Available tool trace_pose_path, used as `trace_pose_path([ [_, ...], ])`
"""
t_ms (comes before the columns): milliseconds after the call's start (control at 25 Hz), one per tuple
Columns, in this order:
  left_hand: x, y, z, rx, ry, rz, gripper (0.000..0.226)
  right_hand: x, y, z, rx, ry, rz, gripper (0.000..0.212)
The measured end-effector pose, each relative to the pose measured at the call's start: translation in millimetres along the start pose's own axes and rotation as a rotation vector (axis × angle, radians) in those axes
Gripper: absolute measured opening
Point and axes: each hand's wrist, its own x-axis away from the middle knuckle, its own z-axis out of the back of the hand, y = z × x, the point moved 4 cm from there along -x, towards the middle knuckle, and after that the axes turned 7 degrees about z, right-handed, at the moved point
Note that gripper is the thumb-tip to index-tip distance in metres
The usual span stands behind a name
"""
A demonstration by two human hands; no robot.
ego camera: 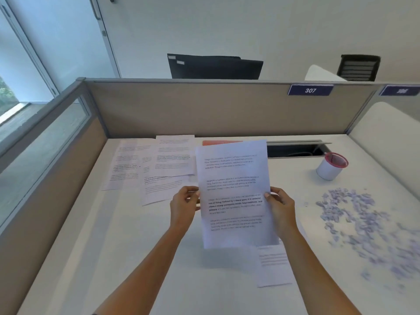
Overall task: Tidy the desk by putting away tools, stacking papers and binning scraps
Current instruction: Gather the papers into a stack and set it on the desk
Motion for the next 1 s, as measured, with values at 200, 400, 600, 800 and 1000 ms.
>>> trace_pose_path([
  [200,8.2,-32.7,-57.6,-0.040,-0.142,0.180,0.017,-22.0,19.8,85.8,-0.012,0.119,-0.140,0.016],
  [400,24.4,-65.7,-112.6,-0.055,-0.292,0.415,0.016,-34.1,43.1,141.9,0.044,0.109,-0.293,0.013],
  [600,39.4,-85.8,-149.6,-0.039,-0.376,0.564,0.015,-39.1,63.4,168.8,0.074,0.090,-0.374,0.014],
  [800,38.0,-93.5,-163.7,-0.098,-0.365,0.554,0.011,-41.6,82.1,170.5,0.099,0.048,-0.428,0.015],
  [1000,35.3,-97.8,-167.8,-0.138,-0.334,0.546,0.011,-42.0,97.8,159.8,0.161,0.070,-0.438,0.018],
])
